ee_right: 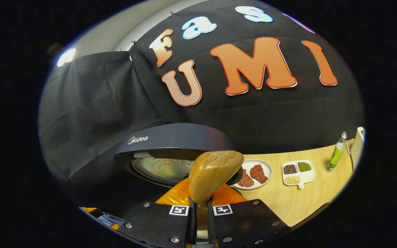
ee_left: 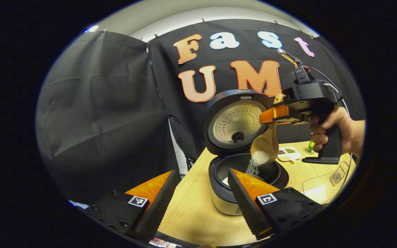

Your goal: Close the left gripper, press the button to open the rice cooker; take a wooden spoon from the chopstick holder with the right hand, scoop a spoonful of rice and pour it into the rice cooker, then put the wooden spoon back into the chopstick holder.

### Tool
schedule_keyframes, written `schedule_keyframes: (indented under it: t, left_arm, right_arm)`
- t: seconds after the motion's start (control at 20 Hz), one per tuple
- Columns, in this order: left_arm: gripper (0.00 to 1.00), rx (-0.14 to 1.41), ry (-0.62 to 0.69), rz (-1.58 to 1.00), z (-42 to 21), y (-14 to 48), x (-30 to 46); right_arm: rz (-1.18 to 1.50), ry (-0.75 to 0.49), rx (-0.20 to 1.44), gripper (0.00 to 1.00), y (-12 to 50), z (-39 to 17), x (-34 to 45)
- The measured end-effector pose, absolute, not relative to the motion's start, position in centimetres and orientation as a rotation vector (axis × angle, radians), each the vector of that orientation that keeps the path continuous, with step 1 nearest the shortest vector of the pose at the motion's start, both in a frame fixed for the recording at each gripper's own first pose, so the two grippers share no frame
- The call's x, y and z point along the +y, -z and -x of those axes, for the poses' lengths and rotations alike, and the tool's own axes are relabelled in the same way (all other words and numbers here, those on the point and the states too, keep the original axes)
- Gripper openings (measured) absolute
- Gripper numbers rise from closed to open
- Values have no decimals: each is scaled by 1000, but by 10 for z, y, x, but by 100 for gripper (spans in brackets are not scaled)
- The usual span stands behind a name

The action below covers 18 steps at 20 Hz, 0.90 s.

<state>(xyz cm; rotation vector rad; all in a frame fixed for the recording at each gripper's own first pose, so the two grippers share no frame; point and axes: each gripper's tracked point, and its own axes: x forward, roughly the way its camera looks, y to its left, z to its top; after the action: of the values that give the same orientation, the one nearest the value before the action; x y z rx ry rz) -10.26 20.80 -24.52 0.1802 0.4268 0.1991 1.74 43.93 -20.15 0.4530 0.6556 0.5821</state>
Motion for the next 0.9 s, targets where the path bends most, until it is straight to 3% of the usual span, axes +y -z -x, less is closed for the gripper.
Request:
schedule_keyframes:
  t: [0.05, 0.1, 0.15, 0.2, 0.25, 0.3, 0.4, 0.45, 0.5, 0.55, 0.65, 0.7, 0.9]
  left_arm:
    - [92, 427, -200, -180, 103, 245, 208]
    - [99, 427, -200, -179, 104, 245, 208]
    - [99, 427, -200, -179, 103, 245, 207]
    - [92, 426, -201, -181, 103, 245, 207]
    - [92, 425, -200, -180, 104, 244, 206]
    - [99, 424, -199, -180, 103, 244, 206]
    - [99, 423, -199, -182, 104, 244, 204]
    - [92, 424, -200, -182, 104, 244, 204]
    - [92, 425, -199, -180, 105, 244, 203]
    - [99, 424, -200, -180, 107, 243, 204]
    - [99, 425, -206, -180, 109, 244, 204]
    - [92, 428, -209, -179, 112, 244, 206]
    - [92, 428, -225, -187, 116, 244, 209]
  right_arm:
    - [-440, -589, 647, 12, 201, -17, 439]
    - [-428, -594, 638, 12, 199, -17, 440]
    - [-413, -600, 629, 12, 199, -16, 440]
    - [-395, -607, 617, 12, 197, -16, 441]
    - [-371, -619, 605, 12, 196, -15, 442]
    - [-345, -631, 590, 12, 194, -14, 443]
    - [-292, -653, 561, 12, 192, -12, 445]
    - [-274, -662, 558, 12, 194, -10, 447]
    - [-262, -673, 565, 12, 197, -6, 449]
    - [-250, -681, 568, 12, 197, -4, 451]
    - [-221, -694, 554, 11, 195, -1, 452]
    - [-208, -701, 542, 12, 192, 0, 453]
    - [-124, -705, 463, 12, 184, -2, 449]
